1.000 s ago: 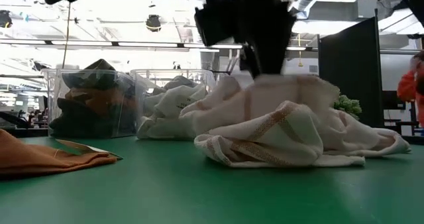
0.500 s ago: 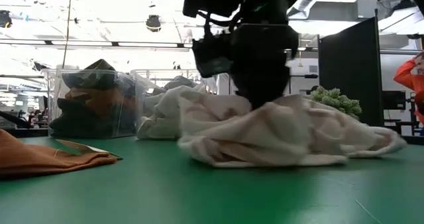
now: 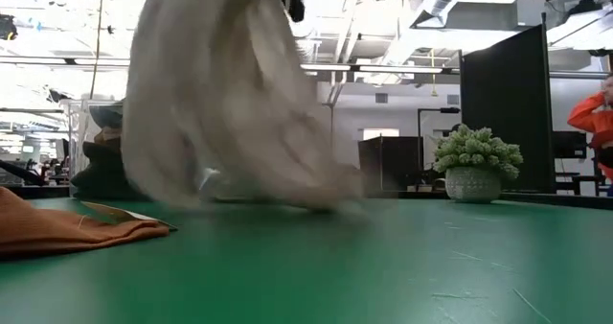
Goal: Sort towels by color in basket
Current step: Put the white patterned towel into the right transparent bin
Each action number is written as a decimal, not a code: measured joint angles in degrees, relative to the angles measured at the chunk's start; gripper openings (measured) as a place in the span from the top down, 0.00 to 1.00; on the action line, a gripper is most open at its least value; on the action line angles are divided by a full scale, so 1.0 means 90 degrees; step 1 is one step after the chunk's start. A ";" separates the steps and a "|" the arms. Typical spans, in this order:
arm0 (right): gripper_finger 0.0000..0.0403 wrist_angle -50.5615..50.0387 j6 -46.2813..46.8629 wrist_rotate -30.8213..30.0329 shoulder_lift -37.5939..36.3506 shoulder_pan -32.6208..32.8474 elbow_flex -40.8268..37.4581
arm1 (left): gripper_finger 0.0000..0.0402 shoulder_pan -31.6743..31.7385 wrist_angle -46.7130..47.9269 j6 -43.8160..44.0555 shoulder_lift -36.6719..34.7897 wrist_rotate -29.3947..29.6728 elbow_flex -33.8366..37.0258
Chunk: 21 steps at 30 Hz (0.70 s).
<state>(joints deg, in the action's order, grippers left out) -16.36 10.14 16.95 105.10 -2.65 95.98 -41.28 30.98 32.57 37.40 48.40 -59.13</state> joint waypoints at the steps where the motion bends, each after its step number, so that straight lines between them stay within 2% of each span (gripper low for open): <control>1: 0.93 0.0351 -0.0010 0.0092 -0.0269 -0.0215 -0.0002 | 0.56 0.0000 -0.0010 -0.0030 -0.0070 0.0063 0.0000; 7: 0.93 0.2126 -0.0225 0.0434 -0.1709 -0.1383 0.0010 | 0.56 0.0000 -0.0014 -0.0264 -0.0338 0.0432 0.0000; 10: 0.93 0.2364 -0.0393 0.0580 -0.2133 -0.1876 0.0015 | 0.56 0.0000 -0.0012 -0.0387 -0.0398 0.0658 0.0000; 15: 0.93 0.1325 -0.0448 0.0630 -0.2280 -0.2364 0.0015 | 0.56 0.0000 -0.0016 -0.0611 -0.0417 0.1102 -0.0002; 19: 0.93 -0.0129 -0.0470 0.0666 -0.1962 -0.2290 -0.0002 | 0.56 0.0000 -0.0017 -0.0808 -0.0415 0.1450 -0.0002; 21: 0.93 -0.0450 -0.0466 0.0914 -0.1805 -0.2202 -0.0013 | 0.56 0.0000 -0.0079 -0.0899 -0.0422 0.1643 -0.0002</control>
<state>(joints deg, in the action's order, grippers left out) -20.41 5.95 25.18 88.86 -22.47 95.86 -41.27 30.26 24.48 33.60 63.19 -59.16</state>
